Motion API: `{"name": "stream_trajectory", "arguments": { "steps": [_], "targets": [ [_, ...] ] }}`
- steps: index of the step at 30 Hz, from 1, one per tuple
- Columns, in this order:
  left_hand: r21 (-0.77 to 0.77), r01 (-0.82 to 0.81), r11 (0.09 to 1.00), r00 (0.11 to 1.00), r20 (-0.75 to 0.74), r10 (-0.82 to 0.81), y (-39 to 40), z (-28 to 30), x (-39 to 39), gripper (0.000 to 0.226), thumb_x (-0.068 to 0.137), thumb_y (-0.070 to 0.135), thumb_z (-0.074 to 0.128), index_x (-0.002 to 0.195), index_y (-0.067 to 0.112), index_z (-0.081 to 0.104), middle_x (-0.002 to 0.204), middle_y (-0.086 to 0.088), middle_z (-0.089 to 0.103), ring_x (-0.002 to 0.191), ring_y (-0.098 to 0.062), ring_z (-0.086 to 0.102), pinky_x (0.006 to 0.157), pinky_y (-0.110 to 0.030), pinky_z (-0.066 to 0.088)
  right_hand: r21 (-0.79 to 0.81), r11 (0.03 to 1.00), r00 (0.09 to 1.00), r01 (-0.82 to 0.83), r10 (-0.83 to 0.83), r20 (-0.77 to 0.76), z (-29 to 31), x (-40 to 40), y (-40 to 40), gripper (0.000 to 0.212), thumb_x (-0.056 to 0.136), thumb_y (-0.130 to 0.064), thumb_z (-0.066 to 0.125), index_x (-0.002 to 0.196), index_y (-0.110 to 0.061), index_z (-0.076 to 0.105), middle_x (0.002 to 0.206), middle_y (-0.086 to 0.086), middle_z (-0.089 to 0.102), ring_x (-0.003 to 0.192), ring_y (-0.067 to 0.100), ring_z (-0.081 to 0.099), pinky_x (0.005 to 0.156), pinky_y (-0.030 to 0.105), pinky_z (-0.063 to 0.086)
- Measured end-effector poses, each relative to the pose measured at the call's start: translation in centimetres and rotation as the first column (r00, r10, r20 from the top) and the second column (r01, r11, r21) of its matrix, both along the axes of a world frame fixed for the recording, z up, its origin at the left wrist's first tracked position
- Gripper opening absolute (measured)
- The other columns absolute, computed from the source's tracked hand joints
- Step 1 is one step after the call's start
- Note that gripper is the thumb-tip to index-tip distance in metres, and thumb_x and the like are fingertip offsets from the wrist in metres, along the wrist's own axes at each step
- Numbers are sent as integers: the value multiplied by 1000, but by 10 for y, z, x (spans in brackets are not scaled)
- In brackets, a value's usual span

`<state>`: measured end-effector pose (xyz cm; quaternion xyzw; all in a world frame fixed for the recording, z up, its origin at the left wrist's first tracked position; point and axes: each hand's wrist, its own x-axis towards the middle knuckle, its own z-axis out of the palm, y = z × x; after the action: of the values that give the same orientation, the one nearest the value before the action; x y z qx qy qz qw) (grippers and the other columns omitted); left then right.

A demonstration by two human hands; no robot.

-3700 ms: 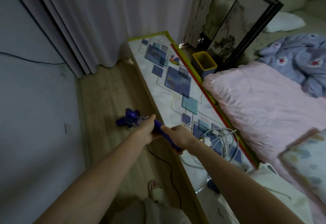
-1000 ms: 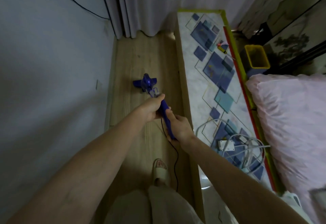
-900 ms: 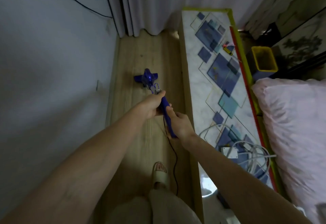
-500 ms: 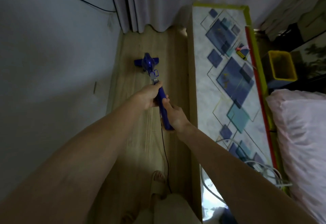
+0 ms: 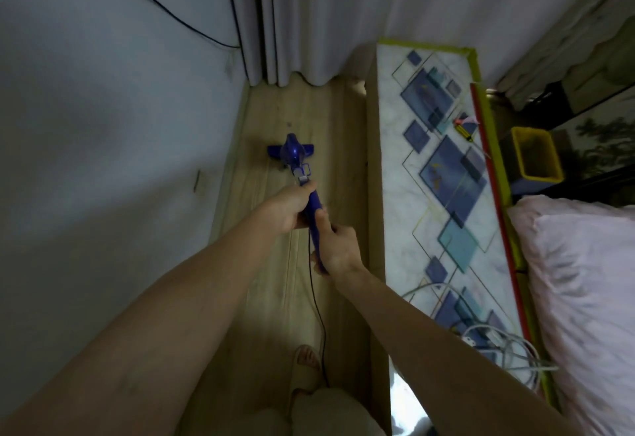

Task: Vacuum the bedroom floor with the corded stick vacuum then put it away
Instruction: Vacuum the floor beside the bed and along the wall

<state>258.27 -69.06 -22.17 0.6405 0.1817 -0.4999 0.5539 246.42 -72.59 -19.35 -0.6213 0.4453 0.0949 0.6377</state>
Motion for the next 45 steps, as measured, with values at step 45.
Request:
{"name": "stream_trajectory", "arguments": {
  "steps": [45],
  "targets": [
    [48, 24, 999, 999, 44, -26, 142, 57, -97, 27, 98, 32, 52, 103, 6, 57, 86, -10, 64, 72, -20, 63, 53, -32, 50, 114, 992, 999, -48, 47, 15, 59, -99, 129, 44, 100, -52, 36, 101, -13, 55, 68, 6, 57, 49, 14, 51, 45, 25, 41]
  ]
}}
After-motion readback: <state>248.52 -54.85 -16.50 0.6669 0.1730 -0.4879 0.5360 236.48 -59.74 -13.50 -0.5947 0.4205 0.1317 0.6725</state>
